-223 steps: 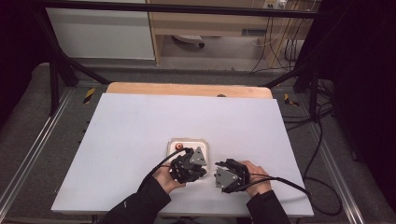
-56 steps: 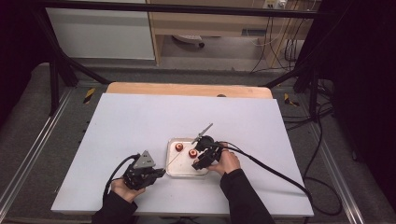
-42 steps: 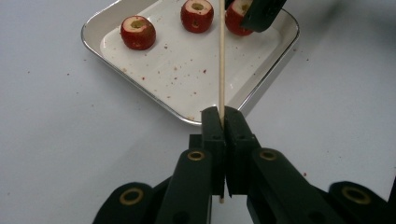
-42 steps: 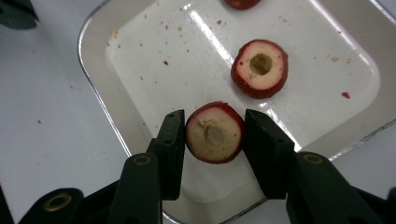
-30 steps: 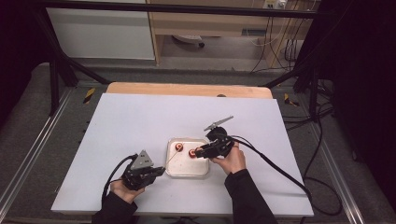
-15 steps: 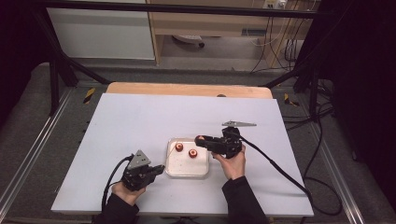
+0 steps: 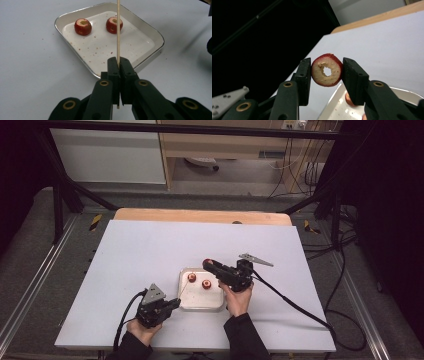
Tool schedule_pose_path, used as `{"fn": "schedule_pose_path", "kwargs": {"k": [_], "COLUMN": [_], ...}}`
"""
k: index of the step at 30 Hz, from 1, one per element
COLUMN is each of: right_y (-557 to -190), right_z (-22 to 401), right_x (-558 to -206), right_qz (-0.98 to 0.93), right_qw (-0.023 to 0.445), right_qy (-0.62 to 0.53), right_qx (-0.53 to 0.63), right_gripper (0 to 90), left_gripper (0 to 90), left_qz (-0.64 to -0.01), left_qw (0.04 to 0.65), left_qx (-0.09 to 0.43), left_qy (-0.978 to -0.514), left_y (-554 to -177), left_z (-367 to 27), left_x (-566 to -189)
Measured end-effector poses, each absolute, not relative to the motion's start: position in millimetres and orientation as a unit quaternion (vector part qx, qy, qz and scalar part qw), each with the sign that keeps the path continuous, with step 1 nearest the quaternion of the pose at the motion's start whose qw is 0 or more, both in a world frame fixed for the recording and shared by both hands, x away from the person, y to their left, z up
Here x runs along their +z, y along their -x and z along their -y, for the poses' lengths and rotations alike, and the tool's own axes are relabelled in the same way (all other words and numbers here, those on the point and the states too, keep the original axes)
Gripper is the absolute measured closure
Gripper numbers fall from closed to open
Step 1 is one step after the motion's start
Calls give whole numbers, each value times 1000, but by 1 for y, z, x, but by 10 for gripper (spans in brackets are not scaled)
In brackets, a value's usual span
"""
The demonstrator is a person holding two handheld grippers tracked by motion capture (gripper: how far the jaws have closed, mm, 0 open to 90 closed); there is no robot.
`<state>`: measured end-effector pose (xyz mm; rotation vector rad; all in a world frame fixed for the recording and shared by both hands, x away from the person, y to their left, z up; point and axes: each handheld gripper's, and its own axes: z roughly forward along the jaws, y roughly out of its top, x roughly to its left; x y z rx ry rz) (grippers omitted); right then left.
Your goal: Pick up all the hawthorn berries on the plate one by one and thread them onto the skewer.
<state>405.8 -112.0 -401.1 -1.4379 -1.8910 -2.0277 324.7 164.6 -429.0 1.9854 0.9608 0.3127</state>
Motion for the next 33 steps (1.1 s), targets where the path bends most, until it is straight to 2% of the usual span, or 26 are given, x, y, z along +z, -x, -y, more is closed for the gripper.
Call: {"fn": "schedule_pose_path", "kwargs": {"k": [13, 22, 33], "right_y": [-400, -399, -397], "right_z": [104, 103, 100], "right_x": [-407, -407, -410], "right_qz": [544, 516, 488], "right_qw": [-3, -14, -23], "right_qy": [471, 467, 464], "right_qx": [-695, -718, -739], "right_gripper": [604, 605, 606], "left_gripper": [879, 879, 879], "left_qz": [-405, -423, -434], "left_qw": [459, 483, 495], "left_qx": [123, 95, 95], "left_qy": [-781, -761, -746], "left_y": [-320, -322, -322], "left_z": [-141, -124, -121], "left_x": [-430, -428, -427]}}
